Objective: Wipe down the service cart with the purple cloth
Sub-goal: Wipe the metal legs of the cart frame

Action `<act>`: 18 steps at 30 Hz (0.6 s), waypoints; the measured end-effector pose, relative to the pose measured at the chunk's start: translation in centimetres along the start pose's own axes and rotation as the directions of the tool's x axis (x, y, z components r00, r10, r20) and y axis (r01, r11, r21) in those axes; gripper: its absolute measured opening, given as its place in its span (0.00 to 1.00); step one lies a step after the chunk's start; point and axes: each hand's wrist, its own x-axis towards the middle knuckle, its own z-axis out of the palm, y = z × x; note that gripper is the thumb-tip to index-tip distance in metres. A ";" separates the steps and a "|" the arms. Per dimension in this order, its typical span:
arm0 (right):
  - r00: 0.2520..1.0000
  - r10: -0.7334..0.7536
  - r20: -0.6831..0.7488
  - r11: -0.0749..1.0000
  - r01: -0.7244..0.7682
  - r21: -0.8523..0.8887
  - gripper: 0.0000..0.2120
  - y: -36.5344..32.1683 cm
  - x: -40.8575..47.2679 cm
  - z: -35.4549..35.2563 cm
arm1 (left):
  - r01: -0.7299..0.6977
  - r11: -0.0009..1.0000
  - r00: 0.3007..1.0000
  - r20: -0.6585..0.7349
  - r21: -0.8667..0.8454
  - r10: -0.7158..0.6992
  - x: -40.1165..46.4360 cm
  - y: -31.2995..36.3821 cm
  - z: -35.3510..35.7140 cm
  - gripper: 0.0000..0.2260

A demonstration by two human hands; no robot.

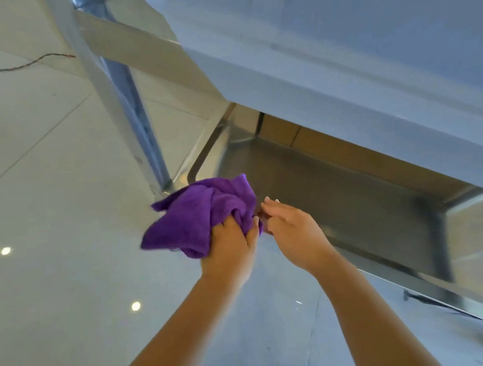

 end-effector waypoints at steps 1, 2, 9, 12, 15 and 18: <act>1.000 -0.014 -0.013 0.998 0.014 0.064 0.14 0.2 -0.4 -0.2 | -0.084 0.995 0.994 -0.069 0.052 0.088 0.8 -0.3 0.1 0.25; 0.999 -0.028 -0.022 0.997 0.030 0.076 0.15 0.5 -0.6 -0.5 | -0.153 0.984 0.980 -0.118 0.092 0.163 1.8 -0.5 0.0 0.25; 0.983 -0.176 0.046 0.944 0.182 -0.276 0.16 1.0 -0.5 -1.4 | -0.404 0.879 0.910 0.201 0.251 0.361 8.9 -0.5 -3.5 0.41; 0.988 -0.148 0.031 0.946 0.151 -0.287 0.14 1.3 -0.4 -1.5 | -0.580 0.786 0.810 0.255 0.212 0.529 11.8 0.2 -3.8 0.35; 0.991 -0.133 -0.005 0.952 0.127 -0.280 0.14 1.2 -0.5 -1.4 | -0.671 0.731 0.742 0.117 0.124 0.660 12.9 0.9 -2.5 0.31; 0.991 -0.136 -0.009 0.939 0.126 -0.320 0.13 1.2 -0.5 -1.2 | -0.534 0.844 0.838 0.162 0.044 0.522 13.5 1.8 -1.4 0.44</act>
